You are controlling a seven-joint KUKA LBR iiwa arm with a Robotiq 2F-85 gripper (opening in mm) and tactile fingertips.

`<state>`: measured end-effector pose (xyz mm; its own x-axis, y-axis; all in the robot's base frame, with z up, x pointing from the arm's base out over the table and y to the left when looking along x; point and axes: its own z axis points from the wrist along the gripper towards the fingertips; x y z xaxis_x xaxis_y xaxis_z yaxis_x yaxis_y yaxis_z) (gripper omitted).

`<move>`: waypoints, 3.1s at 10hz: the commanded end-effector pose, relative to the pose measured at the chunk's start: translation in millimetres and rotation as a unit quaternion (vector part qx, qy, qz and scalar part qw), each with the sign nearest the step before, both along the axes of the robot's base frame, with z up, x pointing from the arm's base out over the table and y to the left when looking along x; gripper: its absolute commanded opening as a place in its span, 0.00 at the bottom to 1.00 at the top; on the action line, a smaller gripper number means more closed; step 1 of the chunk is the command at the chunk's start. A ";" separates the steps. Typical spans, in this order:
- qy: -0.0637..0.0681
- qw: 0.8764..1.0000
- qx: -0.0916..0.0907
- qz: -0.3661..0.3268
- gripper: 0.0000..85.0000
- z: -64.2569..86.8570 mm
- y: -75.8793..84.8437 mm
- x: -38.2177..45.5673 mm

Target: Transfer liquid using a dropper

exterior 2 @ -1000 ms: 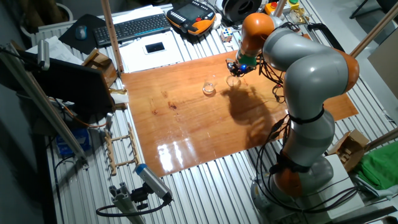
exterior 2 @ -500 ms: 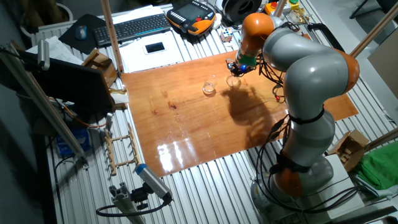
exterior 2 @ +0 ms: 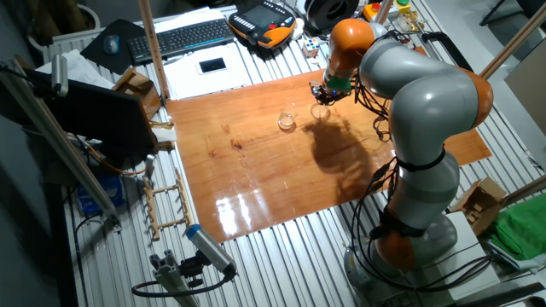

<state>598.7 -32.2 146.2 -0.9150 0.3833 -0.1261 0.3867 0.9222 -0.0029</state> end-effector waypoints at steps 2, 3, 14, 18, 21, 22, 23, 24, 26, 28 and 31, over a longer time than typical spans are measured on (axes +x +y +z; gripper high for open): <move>0.000 1.000 -0.001 0.000 0.16 0.0 1.1 -0.3; -0.001 1.000 -0.001 -0.001 0.12 -0.1 1.5 -0.6; -0.006 1.000 -0.010 -0.007 0.24 -0.4 2.4 -1.0; -0.006 1.000 -0.007 -0.003 0.01 -0.3 1.8 -1.1; -0.012 1.000 -0.008 -0.001 0.01 -1.5 -1.1 -0.1; -0.012 1.000 -0.008 -0.001 0.01 -1.1 -1.7 0.2; -0.012 1.000 -0.010 -0.001 0.01 -1.0 -2.0 0.4; -0.012 1.000 -0.010 -0.001 0.01 -1.0 -2.5 0.6; -0.012 1.000 -0.011 0.000 0.01 -1.1 -2.6 0.6; -0.012 1.000 -0.011 0.000 0.01 -2.2 -3.1 0.8; -0.011 1.000 -0.010 0.000 0.01 -3.1 -3.4 1.6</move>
<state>600.4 -35.6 142.9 -0.9117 0.3810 -0.1538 0.3874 0.9218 -0.0126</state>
